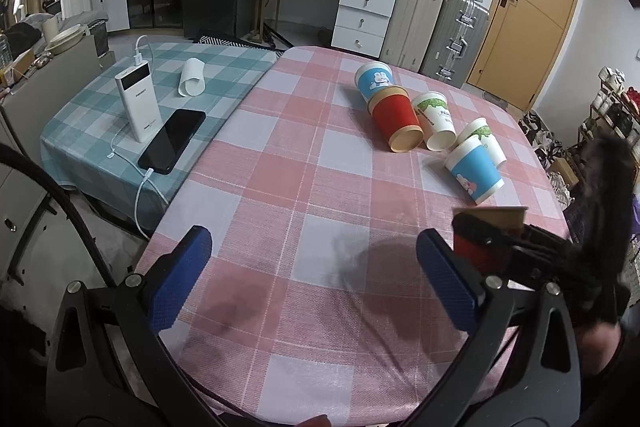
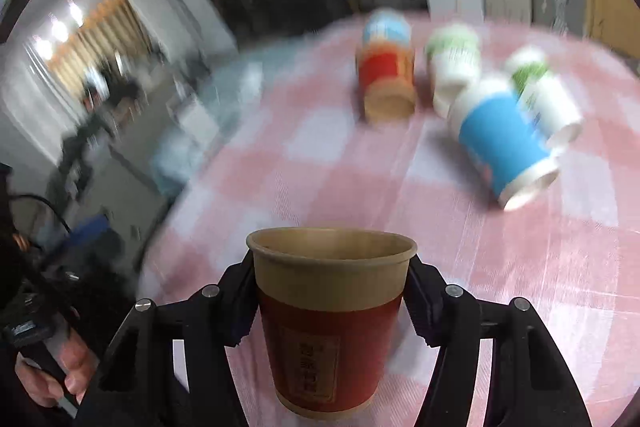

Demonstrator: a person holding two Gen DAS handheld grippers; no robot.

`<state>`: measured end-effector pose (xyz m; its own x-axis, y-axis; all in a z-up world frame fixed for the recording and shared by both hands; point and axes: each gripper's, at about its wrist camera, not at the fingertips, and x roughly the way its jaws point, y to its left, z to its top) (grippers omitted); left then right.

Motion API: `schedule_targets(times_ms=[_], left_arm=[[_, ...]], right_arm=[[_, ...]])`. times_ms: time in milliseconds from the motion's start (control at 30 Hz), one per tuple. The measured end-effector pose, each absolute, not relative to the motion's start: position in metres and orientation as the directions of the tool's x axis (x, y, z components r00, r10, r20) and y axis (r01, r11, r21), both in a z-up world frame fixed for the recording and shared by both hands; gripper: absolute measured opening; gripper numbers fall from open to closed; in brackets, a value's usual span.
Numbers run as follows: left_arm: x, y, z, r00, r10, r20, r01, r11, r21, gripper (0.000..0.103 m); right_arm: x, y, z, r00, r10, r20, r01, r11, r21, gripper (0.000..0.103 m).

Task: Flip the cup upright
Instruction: 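Lift the red cup with the right gripper and rotate it rim up, then lower the upright red cup onto the tablecloth and open the right gripper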

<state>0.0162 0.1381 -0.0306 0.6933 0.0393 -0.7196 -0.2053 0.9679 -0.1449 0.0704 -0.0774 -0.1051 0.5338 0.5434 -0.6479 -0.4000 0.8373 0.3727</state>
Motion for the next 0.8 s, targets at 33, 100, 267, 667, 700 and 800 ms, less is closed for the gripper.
schedule_targets(times_ms=[33,100,267,667,700,800], left_arm=[[0.016,0.136,-0.031,0.693,0.037,-0.72,-0.202,0.968,-0.146,0.102],[0.018,0.134,-0.032,0.691,0.031,-0.722,-0.198,0.969,-0.148,0.102],[0.017,0.128,-0.029,0.698,0.02,-0.716,-0.181,0.972,-0.149,0.102],[0.014,0.123,-0.022,0.709,0.013,-0.705,-0.171,0.973,-0.154,0.102],[0.013,0.122,-0.021,0.711,0.011,-0.704,-0.169,0.973,-0.156,0.102],[0.012,0.12,-0.019,0.714,0.009,-0.7,-0.164,0.974,-0.154,0.102]], right_arm=[[0.061,-0.08,-0.106,0.585,0.541,-0.604,-0.398,0.841,0.368,0.063],[0.046,-0.077,-0.11,0.656,0.496,-0.568,-0.372,0.868,0.329,0.063],[0.042,-0.08,-0.124,0.688,0.419,-0.593,-0.286,0.907,0.309,0.06],[0.047,-0.07,-0.131,0.73,0.337,-0.595,-0.267,0.941,0.207,0.06],[0.048,-0.071,-0.132,0.728,0.33,-0.601,-0.257,0.944,0.208,0.06],[0.046,-0.07,-0.128,0.724,0.321,-0.61,-0.255,0.947,0.195,0.06]])
